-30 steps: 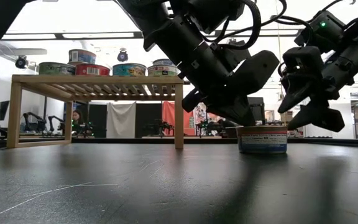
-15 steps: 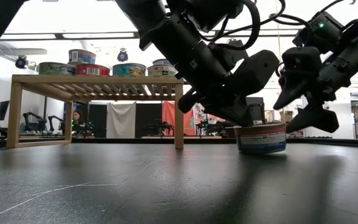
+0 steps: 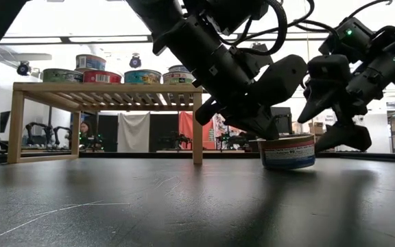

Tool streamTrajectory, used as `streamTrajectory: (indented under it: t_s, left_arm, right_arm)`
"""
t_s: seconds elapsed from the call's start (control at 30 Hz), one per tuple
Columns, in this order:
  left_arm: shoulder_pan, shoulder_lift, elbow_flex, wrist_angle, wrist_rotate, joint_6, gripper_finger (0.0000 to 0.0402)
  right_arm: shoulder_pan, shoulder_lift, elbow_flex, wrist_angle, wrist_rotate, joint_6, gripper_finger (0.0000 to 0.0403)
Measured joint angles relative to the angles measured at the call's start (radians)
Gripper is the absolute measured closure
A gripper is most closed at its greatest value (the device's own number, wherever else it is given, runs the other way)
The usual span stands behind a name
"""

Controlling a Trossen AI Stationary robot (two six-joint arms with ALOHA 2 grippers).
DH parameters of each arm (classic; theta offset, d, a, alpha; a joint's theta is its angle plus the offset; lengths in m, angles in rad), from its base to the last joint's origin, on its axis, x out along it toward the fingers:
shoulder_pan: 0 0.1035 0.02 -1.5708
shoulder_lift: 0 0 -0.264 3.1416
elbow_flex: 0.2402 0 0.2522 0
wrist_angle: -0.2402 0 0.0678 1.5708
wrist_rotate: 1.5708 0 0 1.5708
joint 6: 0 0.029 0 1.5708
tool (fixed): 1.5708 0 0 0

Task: Stack canned seafood by type on shelf
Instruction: Stack the blue pink tuna can on top of the other blue pink tuna can on the shelf

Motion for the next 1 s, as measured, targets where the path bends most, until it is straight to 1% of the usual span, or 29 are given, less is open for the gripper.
streamTrajectory:
  t_s: [0.47,0.67,1.0]
  left_arm:
    - [-0.007,0.0,0.0,-0.004,0.0,-0.024,0.0401]
    - [-0.008,0.0,-0.002,-0.004,0.0,-0.04,0.0401]
    - [-0.012,0.0,-0.007,-0.004,0.0,-0.056,0.0401]
  right_arm:
    - [0.0,0.091,0.001,0.121,-0.082,0.0,0.0085]
    - [0.0,0.111,0.001,0.129,-0.089,-0.002,0.0076]
    - [0.0,0.118,0.001,0.162,-0.101,-0.009,0.0078]
